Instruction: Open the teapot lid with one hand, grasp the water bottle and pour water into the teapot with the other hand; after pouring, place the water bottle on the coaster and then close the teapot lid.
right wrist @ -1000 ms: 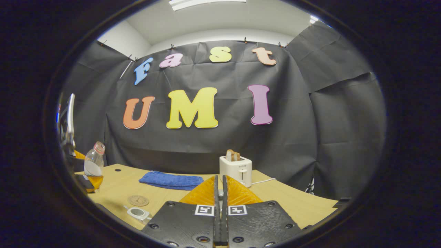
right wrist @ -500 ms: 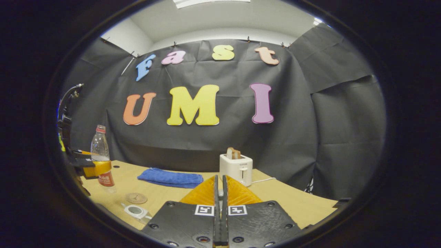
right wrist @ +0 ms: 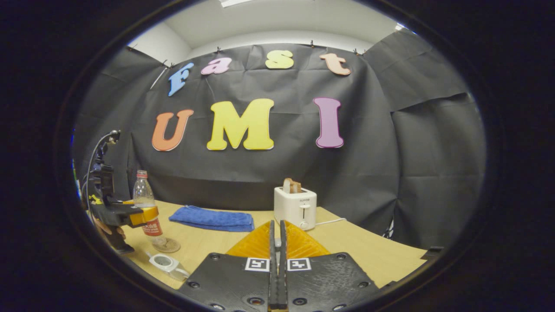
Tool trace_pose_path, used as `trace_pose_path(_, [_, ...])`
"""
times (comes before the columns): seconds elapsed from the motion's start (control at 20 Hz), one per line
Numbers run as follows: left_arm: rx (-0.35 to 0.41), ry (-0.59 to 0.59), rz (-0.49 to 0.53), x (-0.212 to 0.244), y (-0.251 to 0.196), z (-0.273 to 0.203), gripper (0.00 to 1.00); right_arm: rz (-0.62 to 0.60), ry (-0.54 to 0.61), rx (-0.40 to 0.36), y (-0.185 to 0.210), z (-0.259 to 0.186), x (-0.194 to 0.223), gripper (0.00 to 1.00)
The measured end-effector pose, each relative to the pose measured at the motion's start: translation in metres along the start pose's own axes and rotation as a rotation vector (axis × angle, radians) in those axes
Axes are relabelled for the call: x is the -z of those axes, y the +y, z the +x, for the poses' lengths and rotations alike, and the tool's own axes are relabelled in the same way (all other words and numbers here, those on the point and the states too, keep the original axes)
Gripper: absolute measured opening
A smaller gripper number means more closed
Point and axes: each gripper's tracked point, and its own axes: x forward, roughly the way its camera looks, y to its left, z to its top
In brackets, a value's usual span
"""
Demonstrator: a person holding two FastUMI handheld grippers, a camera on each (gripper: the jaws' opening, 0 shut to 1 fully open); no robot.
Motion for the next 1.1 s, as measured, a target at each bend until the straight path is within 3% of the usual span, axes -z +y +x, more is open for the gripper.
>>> trace_pose_path(0.55, [0.013,0.019,0.013,0.014,-0.011,0.017,0.77,-0.022,0.042,-0.01,0.008,0.006,0.017,0.0])
trace_pose_path(1.1, [0.004,0.077,0.089,0.029,-0.016,0.013,0.83,-0.039,0.066,-0.03,0.015,0.003,0.024,0.01])
